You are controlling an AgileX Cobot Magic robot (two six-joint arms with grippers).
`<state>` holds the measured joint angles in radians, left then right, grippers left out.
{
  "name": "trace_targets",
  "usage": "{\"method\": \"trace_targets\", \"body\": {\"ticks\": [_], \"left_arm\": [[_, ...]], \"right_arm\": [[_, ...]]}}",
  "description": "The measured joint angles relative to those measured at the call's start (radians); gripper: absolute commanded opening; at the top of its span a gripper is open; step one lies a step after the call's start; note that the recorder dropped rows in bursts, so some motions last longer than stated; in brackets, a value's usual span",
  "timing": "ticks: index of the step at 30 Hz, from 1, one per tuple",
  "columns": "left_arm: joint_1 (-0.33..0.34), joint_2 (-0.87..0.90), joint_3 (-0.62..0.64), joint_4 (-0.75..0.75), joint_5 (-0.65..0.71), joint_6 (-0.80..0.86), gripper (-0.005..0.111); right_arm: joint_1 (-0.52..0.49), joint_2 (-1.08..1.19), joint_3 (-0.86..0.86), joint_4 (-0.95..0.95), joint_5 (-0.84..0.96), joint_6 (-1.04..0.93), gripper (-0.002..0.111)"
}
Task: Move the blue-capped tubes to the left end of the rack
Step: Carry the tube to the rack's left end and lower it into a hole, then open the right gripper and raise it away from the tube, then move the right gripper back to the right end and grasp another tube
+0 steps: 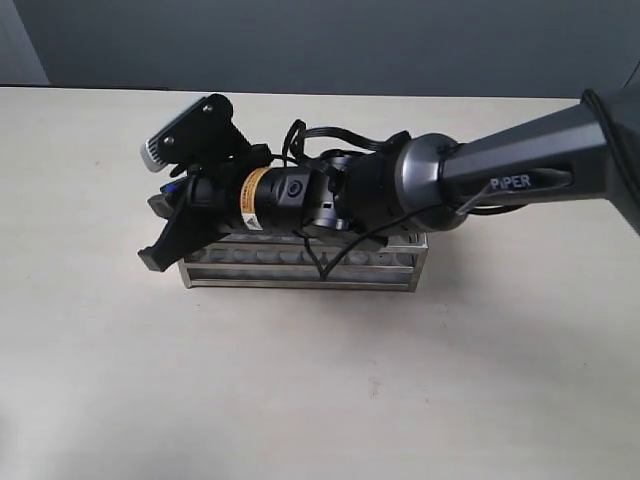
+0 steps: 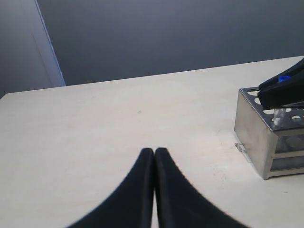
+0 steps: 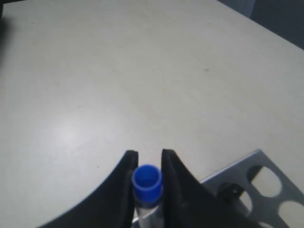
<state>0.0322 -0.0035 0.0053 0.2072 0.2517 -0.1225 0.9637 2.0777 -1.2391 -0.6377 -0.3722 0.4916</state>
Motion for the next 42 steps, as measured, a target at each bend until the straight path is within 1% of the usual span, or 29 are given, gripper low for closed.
{"method": "trace_targets", "body": {"ticks": [2, 5, 10, 13, 20, 22, 26, 30, 32, 34, 37, 39, 41, 42], "left_arm": [[0.0, 0.0, 0.0, 0.0, 0.0, 0.0, 0.001], [0.0, 0.0, 0.0, 0.0, 0.0, 0.0, 0.001], [0.0, 0.0, 0.0, 0.0, 0.0, 0.0, 0.001], [0.0, 0.0, 0.0, 0.0, 0.0, 0.0, 0.001], [0.0, 0.0, 0.0, 0.0, 0.0, 0.0, 0.001], [0.0, 0.0, 0.0, 0.0, 0.0, 0.0, 0.001], [0.0, 0.0, 0.0, 0.0, 0.0, 0.0, 0.001], [0.0, 0.0, 0.0, 0.0, 0.0, 0.0, 0.001], [0.0, 0.0, 0.0, 0.0, 0.0, 0.0, 0.001], [0.0, 0.0, 0.0, 0.0, 0.0, 0.0, 0.001], [0.0, 0.0, 0.0, 0.0, 0.0, 0.0, 0.001], [0.0, 0.0, 0.0, 0.0, 0.0, 0.0, 0.001], [0.0, 0.0, 0.0, 0.0, 0.0, 0.0, 0.001], [0.0, 0.0, 0.0, 0.0, 0.0, 0.0, 0.001]], "right_arm": [[0.01, 0.015, -0.019, -0.064, -0.007, 0.045, 0.037], [0.012, 0.023, -0.026, -0.108, 0.018, 0.093, 0.037], [0.015, -0.005, -0.026, -0.069, 0.124, 0.107, 0.037], [0.015, -0.071, -0.026, -0.055, 0.193, 0.093, 0.037], [0.005, -0.31, -0.027, -0.054, 0.36, 0.001, 0.037], [-0.029, -0.368, -0.024, -0.054, 0.404, -0.006, 0.037], [-0.15, -0.432, 0.048, -0.048, 0.431, 0.019, 0.037], [-0.278, -0.443, 0.168, -0.031, 0.378, 0.09, 0.037], [-0.324, -0.441, 0.214, -0.011, 0.338, 0.111, 0.037], [-0.346, -0.428, 0.247, -0.004, 0.298, 0.128, 0.037], [-0.351, -0.402, 0.271, 0.0, 0.251, 0.134, 0.038], [-0.351, -0.38, 0.272, 0.0, 0.229, 0.136, 0.044], [-0.351, -0.359, 0.272, 0.002, 0.218, 0.136, 0.054], [-0.351, -0.345, 0.272, 0.002, 0.219, 0.136, 0.056]]}}
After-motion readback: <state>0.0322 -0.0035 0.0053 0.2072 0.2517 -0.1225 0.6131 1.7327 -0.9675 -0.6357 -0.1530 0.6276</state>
